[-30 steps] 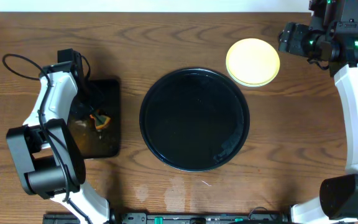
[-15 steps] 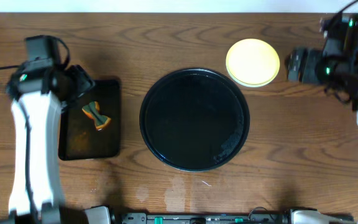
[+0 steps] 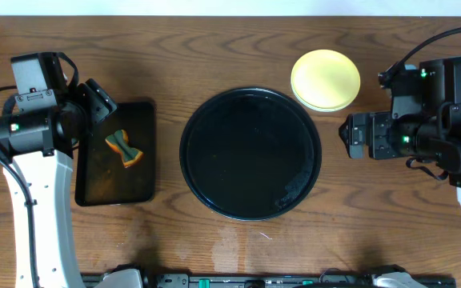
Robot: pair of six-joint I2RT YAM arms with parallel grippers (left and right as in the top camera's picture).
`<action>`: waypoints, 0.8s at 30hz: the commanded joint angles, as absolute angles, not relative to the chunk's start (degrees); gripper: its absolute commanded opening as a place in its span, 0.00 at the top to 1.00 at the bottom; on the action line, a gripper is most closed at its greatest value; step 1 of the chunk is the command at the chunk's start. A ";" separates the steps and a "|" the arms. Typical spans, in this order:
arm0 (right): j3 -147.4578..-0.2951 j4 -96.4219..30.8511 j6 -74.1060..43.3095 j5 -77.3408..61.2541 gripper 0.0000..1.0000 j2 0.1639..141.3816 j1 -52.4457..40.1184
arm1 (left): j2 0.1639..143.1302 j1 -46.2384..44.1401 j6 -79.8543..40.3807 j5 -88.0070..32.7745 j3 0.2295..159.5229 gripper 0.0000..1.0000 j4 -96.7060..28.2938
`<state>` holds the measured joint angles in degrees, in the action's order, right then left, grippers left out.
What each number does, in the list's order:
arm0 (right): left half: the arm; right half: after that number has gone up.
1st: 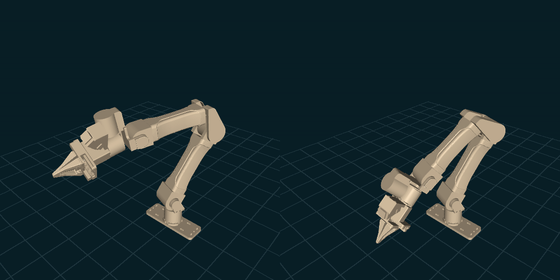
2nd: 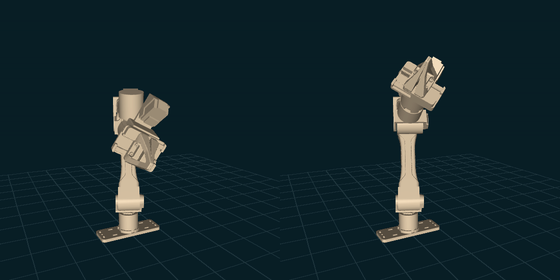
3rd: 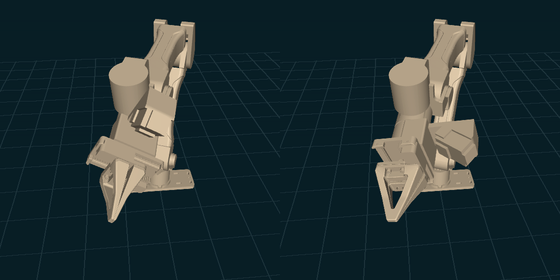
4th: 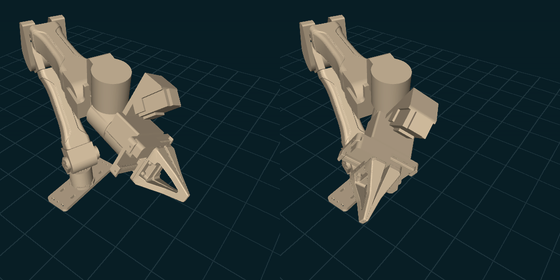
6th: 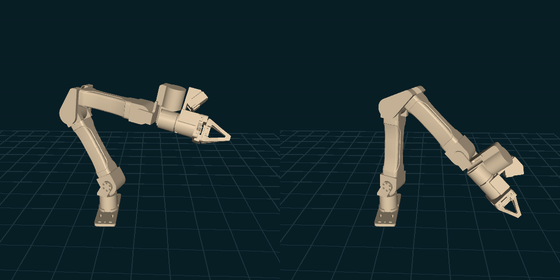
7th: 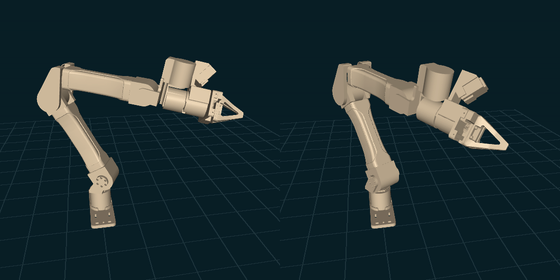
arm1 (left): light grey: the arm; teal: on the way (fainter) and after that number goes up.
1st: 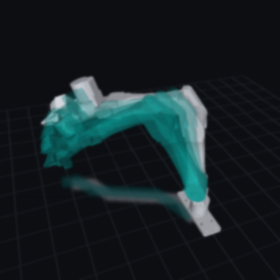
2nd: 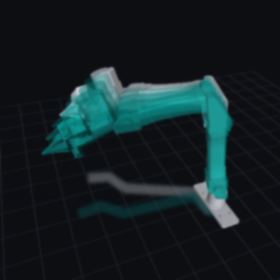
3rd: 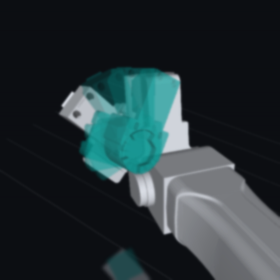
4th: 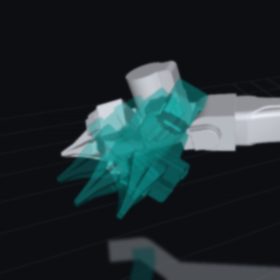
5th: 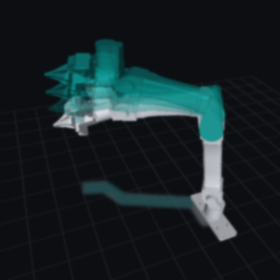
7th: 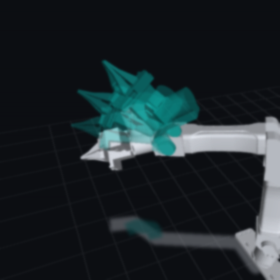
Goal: Clean dirty plates on tray and stack at the side
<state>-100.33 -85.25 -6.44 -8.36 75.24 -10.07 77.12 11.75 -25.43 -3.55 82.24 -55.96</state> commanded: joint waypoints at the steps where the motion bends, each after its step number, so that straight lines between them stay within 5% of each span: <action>1: -100.38 -85.76 -5.72 -10.83 0.01 74.94 -10.59 | 77.14 11.84 -25.10 -3.44 82.19 0.16 -56.12; 24: -100.36 -76.36 -5.08 1.78 0.01 70.89 -10.48 | 77.14 11.84 -25.10 -3.44 82.19 0.15 -56.12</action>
